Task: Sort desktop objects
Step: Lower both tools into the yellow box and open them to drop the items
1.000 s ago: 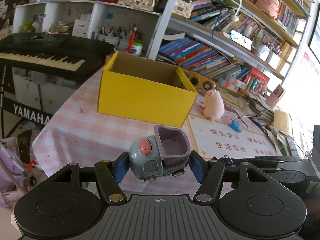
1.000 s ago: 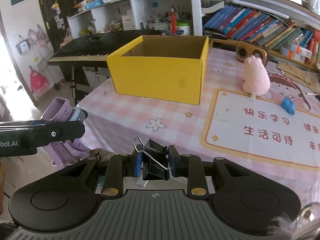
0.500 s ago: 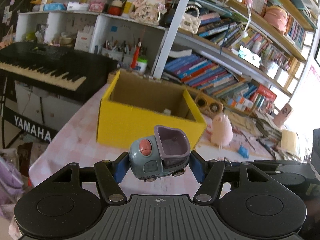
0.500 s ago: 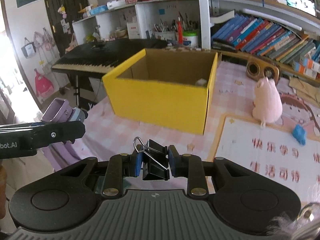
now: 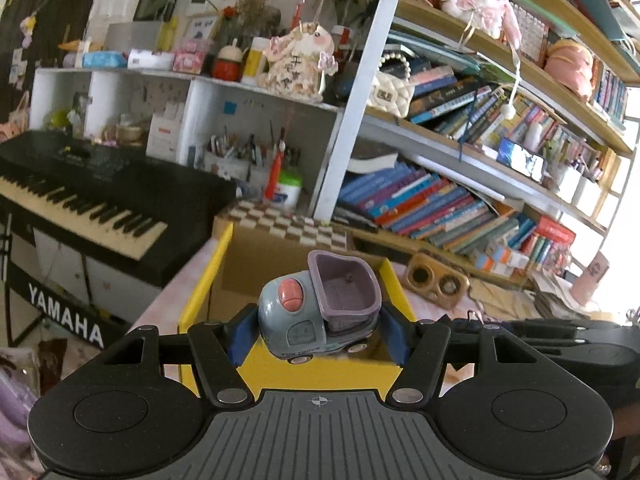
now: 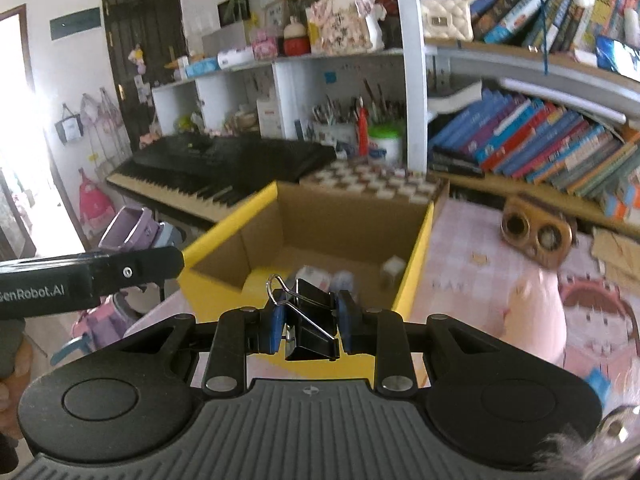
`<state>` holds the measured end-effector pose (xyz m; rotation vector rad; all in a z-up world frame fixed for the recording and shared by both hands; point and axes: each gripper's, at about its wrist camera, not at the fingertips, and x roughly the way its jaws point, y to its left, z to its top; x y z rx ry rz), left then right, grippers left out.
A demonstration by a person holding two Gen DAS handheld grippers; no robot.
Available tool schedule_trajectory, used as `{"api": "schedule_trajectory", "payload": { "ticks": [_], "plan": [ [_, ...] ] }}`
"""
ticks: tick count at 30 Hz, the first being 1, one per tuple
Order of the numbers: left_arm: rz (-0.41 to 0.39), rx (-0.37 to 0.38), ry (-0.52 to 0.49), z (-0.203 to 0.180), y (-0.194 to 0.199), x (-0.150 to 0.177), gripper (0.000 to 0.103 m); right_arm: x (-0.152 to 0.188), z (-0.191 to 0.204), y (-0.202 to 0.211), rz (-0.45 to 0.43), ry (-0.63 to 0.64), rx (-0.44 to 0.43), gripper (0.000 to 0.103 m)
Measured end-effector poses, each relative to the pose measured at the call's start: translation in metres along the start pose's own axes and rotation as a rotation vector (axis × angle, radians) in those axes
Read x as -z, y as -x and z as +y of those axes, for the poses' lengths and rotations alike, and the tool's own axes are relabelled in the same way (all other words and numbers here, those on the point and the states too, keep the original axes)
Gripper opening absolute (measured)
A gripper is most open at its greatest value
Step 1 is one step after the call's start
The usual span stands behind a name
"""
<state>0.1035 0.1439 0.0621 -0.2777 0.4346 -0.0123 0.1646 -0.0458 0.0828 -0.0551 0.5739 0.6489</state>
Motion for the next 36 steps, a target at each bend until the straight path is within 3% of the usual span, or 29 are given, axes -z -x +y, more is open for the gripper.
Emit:
{"api": "schedule_trajectory", "payload": {
  "ticks": [9,20,26,36],
  "plan": [
    [0.002,-0.059,-0.014,0.000,-0.037,-0.018,0.063,-0.035,-0.027,-0.038,-0.035,0.031,-0.034,0.025],
    [0.085,-0.082,-0.040,0.004,-0.103,-0.025,0.063,-0.042,-0.040,-0.107,0.066,0.104,-0.076,0.025],
    [0.208,-0.033,-0.074,0.012,-0.152,-0.038,0.063,-0.030,-0.035,-0.141,0.164,0.223,-0.128,0.025],
    [0.442,-0.029,-0.016,0.025,-0.217,-0.031,0.063,-0.028,-0.029,-0.194,0.372,0.461,-0.212,0.025]
  ]
}}
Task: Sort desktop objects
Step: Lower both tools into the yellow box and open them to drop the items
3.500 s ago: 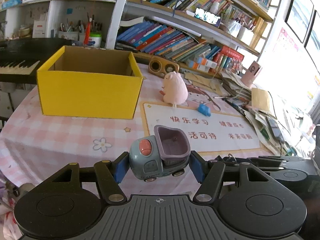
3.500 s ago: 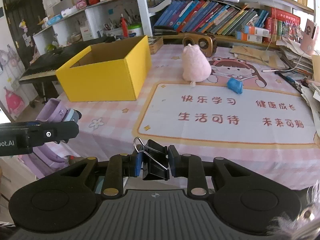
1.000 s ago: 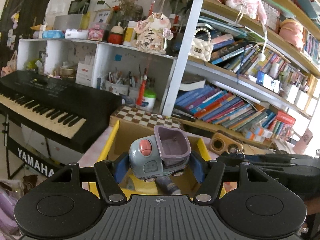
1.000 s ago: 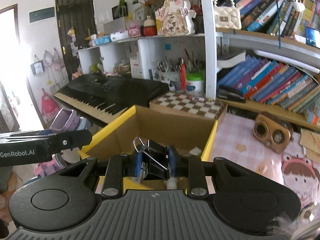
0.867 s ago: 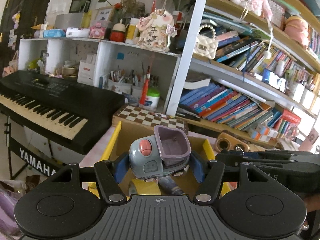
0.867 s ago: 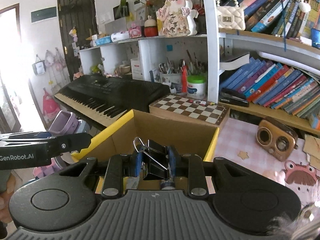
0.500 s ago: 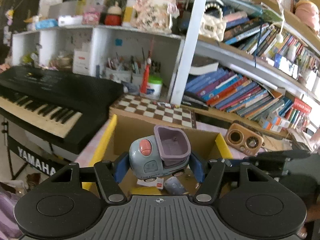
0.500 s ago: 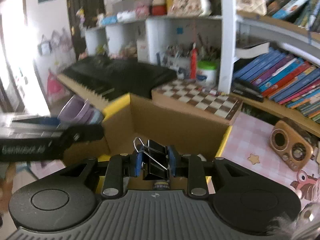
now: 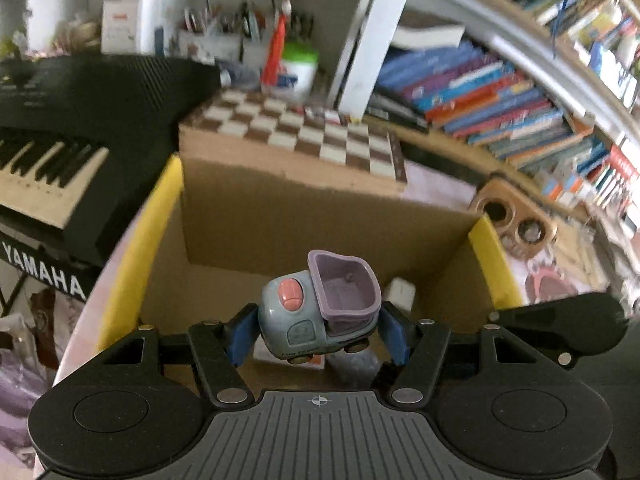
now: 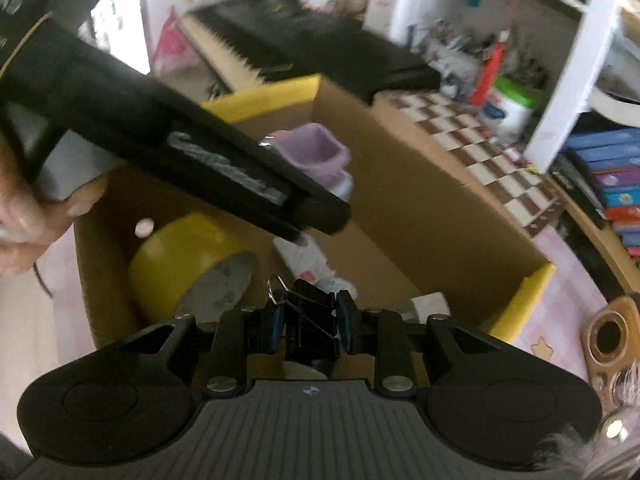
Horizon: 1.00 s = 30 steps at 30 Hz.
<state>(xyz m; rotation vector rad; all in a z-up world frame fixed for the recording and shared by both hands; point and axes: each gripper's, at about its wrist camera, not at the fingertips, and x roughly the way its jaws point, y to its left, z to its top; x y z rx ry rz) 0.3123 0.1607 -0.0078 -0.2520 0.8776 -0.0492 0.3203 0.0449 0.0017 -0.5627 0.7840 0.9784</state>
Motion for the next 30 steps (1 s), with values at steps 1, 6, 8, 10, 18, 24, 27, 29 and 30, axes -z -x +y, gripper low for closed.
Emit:
{"api": "schedule_trajectory", "payload": {
  "ticks": [1,6,8,10,18,24,27,29,30],
  "plan": [
    [0.023,-0.006,-0.015,-0.002,-0.004,0.000,0.063,0.000,0.001,-0.003,0.018,0.014,-0.010,0.025],
    [0.101,-0.029,-0.046,-0.007,-0.018,0.001,0.063,-0.002,0.006,-0.014,0.090,0.098,-0.043,0.025],
    [0.109,-0.031,-0.054,-0.008,-0.018,0.001,0.064,-0.003,0.008,-0.017,0.108,0.117,-0.051,0.025],
    [0.116,-0.035,-0.058,-0.008,-0.018,0.002,0.064,-0.003,0.010,-0.018,0.119,0.132,-0.052,0.026],
    [0.104,-0.025,-0.042,-0.006,-0.016,0.003,0.065,-0.002,0.010,-0.017,0.121,0.129,-0.048,0.026],
    [-0.009,-0.027,-0.054,-0.012,0.007,0.003,0.073,-0.001,0.010,-0.004,0.071,0.103,-0.027,0.036],
    [-0.080,-0.011,-0.055,-0.016,0.029,0.006,0.074,0.002,0.008,0.010,0.026,0.072,0.009,0.038],
    [-0.142,-0.010,-0.064,-0.020,0.047,0.010,0.075,0.005,0.007,0.026,-0.017,0.032,0.041,0.041],
    [-0.173,-0.012,-0.068,-0.023,0.056,0.012,0.076,0.007,0.006,0.034,-0.040,0.009,0.054,0.042]
  ]
}}
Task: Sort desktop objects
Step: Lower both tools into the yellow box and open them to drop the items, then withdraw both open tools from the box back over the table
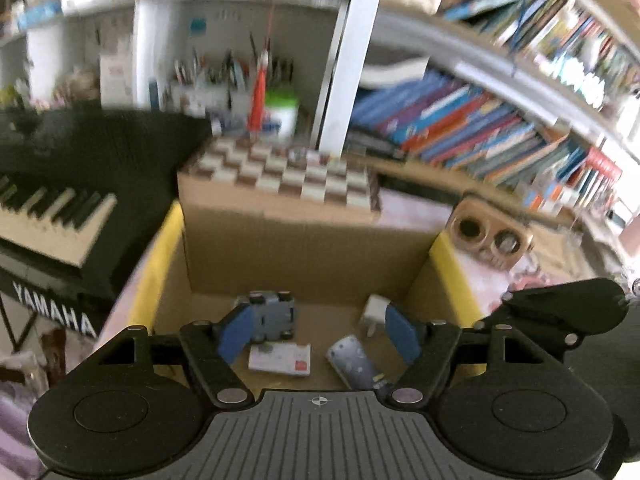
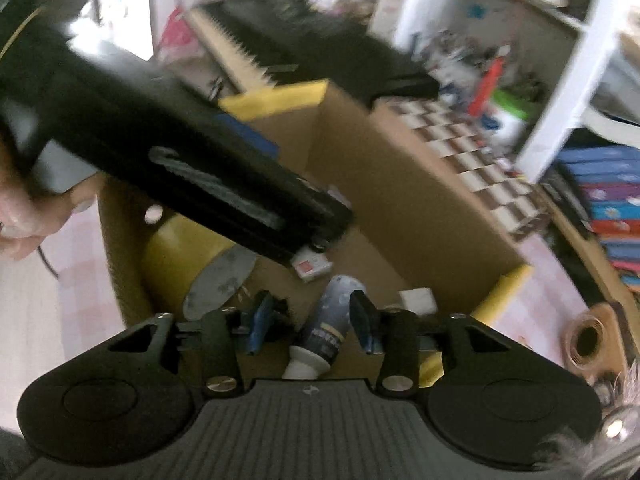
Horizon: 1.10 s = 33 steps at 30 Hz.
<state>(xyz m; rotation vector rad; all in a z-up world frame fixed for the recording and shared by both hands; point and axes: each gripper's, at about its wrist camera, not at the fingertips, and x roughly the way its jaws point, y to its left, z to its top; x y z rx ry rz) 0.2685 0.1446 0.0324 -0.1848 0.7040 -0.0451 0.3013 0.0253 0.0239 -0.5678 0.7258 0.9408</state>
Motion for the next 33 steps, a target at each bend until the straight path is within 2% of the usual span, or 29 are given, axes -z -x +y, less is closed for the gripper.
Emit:
{"api": "schedule_trajectory", "payload": {
  "ticks": [2,8,15,21,33],
  "plan": [
    [-0.062,-0.008,-0.003,-0.004,0.019,0.003,0.082,0.005,-0.002,0.018,-0.046,-0.053,0.028,0.042],
    [-0.181,-0.037,-0.007,-0.013,0.063,0.017,0.083,0.023,-0.001,0.063,-0.148,-0.187,0.133,0.044],
    [-0.269,-0.055,0.004,-0.014,0.107,0.043,0.083,0.049,0.013,0.106,-0.241,-0.302,0.251,0.044],
    [-0.299,-0.048,-0.007,-0.020,0.140,0.069,0.083,0.075,0.033,0.138,-0.290,-0.380,0.330,0.046],
    [-0.298,-0.046,-0.024,-0.027,0.194,0.120,0.083,0.121,0.094,0.175,-0.314,-0.477,0.404,0.048]
  ]
}}
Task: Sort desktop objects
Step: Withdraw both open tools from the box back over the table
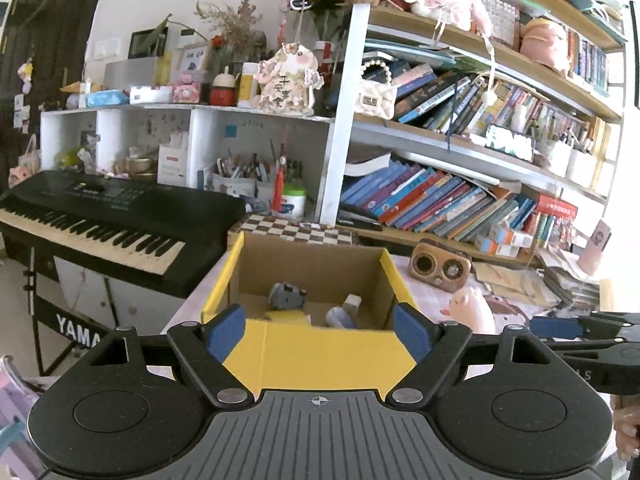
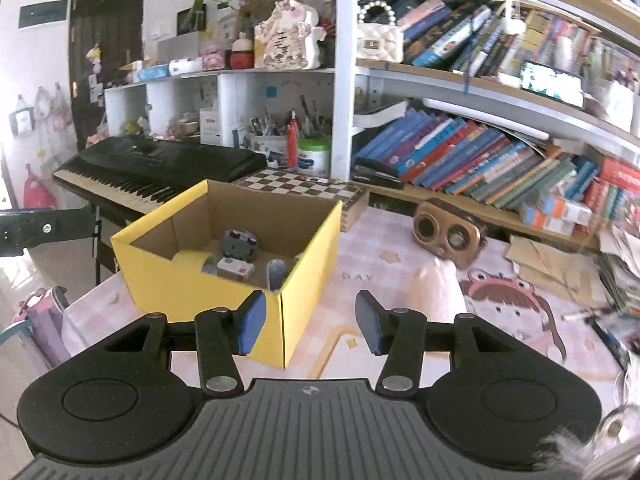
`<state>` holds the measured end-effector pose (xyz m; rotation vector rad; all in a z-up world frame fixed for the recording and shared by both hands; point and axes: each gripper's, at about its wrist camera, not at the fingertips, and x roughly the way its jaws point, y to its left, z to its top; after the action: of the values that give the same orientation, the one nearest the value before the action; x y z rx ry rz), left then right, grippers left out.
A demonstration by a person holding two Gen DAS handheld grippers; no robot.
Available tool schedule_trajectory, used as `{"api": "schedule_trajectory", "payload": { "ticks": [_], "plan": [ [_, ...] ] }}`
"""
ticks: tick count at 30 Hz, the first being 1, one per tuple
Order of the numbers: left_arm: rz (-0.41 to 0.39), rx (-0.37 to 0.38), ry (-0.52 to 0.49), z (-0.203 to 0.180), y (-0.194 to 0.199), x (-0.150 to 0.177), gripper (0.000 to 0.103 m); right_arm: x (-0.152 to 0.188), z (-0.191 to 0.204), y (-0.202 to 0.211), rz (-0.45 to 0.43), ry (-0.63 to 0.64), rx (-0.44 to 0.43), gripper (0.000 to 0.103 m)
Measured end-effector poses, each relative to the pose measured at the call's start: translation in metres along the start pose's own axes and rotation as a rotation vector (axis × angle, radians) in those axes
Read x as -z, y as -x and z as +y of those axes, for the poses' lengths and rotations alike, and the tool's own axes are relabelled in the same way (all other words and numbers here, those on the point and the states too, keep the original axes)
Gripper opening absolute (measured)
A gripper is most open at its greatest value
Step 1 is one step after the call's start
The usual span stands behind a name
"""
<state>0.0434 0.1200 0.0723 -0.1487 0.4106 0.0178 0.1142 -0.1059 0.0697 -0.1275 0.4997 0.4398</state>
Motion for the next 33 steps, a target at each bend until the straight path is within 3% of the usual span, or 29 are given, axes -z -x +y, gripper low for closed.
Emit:
{"api": "schedule_trajectory", "payload": {
  "ticks": [12,22,33],
  "plan": [
    [0.028,-0.032,-0.011,-0.006,0.037,0.038,0.083,0.044,0.023,0.042,0.010,-0.028,0.085,0.054],
    [0.061,-0.054,-0.038,-0.013,0.051,0.063,0.084,0.080,0.042,0.055,0.062,-0.026,0.091,0.057],
    [0.144,-0.018,-0.071,-0.025,0.054,0.087,0.084,0.101,0.049,0.063,0.114,-0.015,0.078,0.064]
  ]
}}
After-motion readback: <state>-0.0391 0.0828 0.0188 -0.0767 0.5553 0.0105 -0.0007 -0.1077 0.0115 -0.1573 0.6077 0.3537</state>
